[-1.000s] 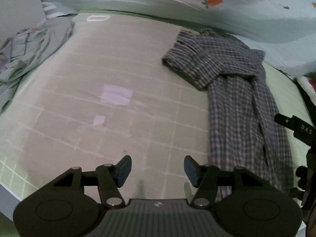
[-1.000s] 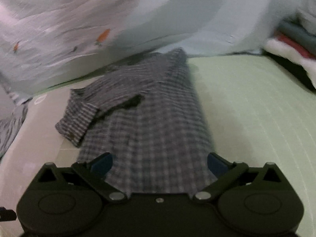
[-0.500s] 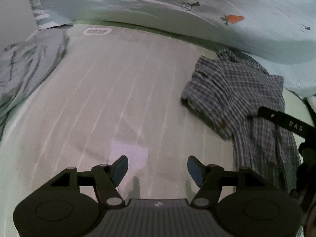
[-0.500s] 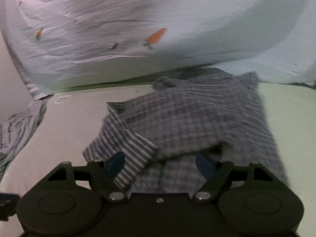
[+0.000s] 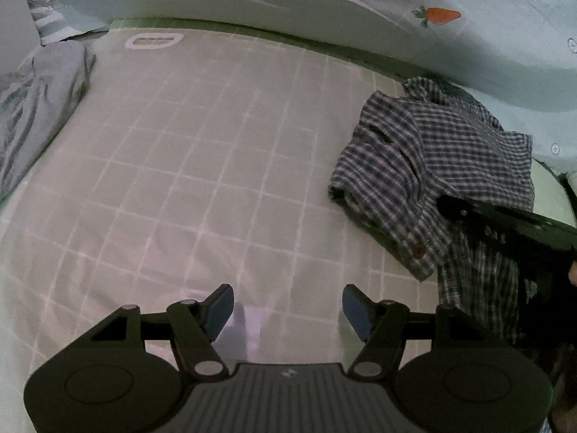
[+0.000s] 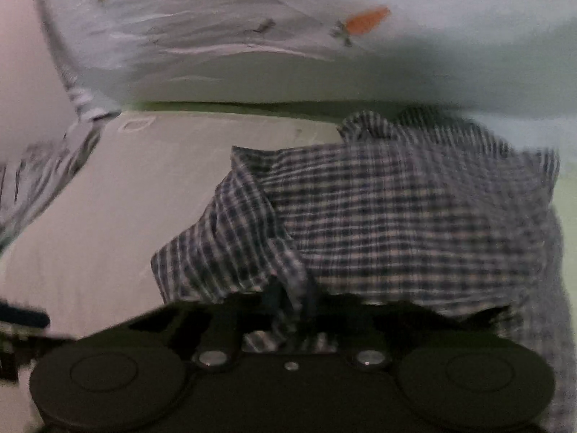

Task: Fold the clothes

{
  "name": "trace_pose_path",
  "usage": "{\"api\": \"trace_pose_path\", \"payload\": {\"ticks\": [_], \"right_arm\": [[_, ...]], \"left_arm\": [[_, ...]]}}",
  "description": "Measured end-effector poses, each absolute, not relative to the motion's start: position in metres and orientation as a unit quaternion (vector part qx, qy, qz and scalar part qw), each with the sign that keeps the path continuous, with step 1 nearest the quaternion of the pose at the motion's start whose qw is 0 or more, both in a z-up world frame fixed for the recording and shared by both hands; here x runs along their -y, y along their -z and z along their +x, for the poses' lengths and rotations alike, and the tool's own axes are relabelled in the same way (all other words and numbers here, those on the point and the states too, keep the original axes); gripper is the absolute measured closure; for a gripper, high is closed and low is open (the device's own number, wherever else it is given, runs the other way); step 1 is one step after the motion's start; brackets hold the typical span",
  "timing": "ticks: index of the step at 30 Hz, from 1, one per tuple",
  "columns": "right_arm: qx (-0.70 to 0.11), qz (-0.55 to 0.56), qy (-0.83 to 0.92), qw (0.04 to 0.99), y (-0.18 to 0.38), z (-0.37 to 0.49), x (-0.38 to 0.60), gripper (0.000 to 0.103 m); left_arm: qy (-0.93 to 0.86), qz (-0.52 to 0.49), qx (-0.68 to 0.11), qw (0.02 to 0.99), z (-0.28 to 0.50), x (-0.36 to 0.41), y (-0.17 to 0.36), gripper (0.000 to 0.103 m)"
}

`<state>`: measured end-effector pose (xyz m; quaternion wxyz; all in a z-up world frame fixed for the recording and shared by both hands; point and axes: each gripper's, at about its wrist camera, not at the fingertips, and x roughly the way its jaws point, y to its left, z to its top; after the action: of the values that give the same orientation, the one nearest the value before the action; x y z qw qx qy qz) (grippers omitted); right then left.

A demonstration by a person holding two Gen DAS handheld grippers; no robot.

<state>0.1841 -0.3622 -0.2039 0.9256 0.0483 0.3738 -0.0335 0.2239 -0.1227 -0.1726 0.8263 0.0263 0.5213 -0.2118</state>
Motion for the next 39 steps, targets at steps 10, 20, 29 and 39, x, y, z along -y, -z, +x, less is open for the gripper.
{"api": "trace_pose_path", "payload": {"ticks": [10,20,29,39], "right_arm": [[-0.292,0.096,0.095,0.947,0.152,0.069,0.378,0.098],[-0.287,0.186,0.188,0.921,0.140,-0.082,0.394,0.098],[-0.313,0.268,0.211,0.886,0.166,-0.148,0.408,0.099],[-0.373,0.273,0.201,0.864,0.194,-0.154,0.407,0.098]], "left_arm": [[0.236,0.030,-0.487,0.840,0.170,0.126,0.146,0.035],[0.288,0.065,-0.499,0.815,0.087,0.155,0.153,0.035],[0.303,0.097,-0.512,0.798,0.034,0.165,0.166,0.035],[0.280,0.100,-0.529,0.795,0.011,0.153,0.179,0.035]]}}
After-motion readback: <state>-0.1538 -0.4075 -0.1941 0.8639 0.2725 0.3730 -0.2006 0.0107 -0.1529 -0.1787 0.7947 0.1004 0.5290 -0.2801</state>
